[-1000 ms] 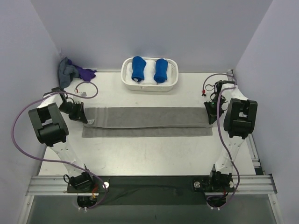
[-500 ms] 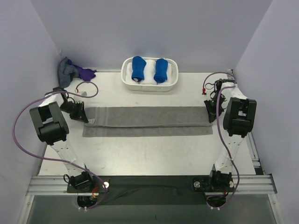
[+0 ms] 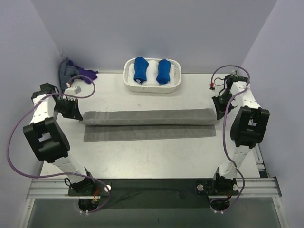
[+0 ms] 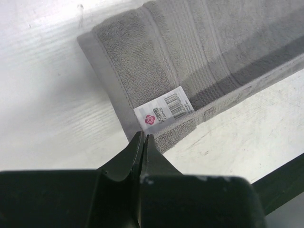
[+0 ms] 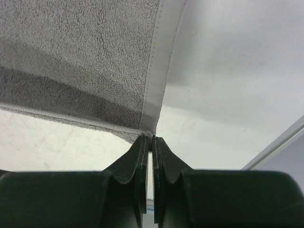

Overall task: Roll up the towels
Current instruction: Fold the towel

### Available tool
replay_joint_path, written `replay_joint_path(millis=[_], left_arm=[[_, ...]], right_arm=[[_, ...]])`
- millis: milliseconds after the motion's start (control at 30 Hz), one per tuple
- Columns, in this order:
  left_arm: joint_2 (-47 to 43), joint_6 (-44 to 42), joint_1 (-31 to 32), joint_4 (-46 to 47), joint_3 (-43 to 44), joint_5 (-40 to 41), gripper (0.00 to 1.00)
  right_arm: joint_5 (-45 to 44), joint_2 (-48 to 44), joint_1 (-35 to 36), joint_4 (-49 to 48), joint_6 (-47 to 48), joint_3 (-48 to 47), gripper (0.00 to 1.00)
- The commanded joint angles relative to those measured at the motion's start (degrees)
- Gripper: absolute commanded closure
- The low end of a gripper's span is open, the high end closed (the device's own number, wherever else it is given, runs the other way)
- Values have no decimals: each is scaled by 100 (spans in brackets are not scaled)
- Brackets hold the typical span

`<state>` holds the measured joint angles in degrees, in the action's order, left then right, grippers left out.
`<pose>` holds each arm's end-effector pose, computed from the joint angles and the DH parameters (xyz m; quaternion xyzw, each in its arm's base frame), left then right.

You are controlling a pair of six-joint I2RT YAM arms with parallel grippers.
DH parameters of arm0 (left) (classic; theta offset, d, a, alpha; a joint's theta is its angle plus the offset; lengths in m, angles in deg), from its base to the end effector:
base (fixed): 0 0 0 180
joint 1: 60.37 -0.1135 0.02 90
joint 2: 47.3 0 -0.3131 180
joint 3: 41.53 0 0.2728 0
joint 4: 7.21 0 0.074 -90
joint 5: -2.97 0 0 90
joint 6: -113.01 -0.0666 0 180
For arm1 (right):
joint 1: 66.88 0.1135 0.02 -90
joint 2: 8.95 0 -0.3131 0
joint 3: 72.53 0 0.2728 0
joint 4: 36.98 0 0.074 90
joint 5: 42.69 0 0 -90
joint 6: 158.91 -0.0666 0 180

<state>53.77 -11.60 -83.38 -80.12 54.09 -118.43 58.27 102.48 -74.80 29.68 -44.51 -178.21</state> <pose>0.3616 0.1159 0.2667 0.1241 0.9501 -0.1888 0.2153 0.4454 -0.0492 0.2448 -0.1554 0.9715 0.0483 0.1725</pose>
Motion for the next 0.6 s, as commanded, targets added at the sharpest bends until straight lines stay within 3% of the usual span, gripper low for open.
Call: replay_joint_path(millis=[0,233,567], left_arm=[[-71,-415,-257,-194,-615,98,100],[377,-249,-292,939,-1672,371,100],[835,-98,-292,1406,-1788,529,100]], right_arm=[[-129,-61,-131,239,153,471,100],[-173,519,-96,-226,3,771,100],[-217,792,-43,-307,-41,745,100]])
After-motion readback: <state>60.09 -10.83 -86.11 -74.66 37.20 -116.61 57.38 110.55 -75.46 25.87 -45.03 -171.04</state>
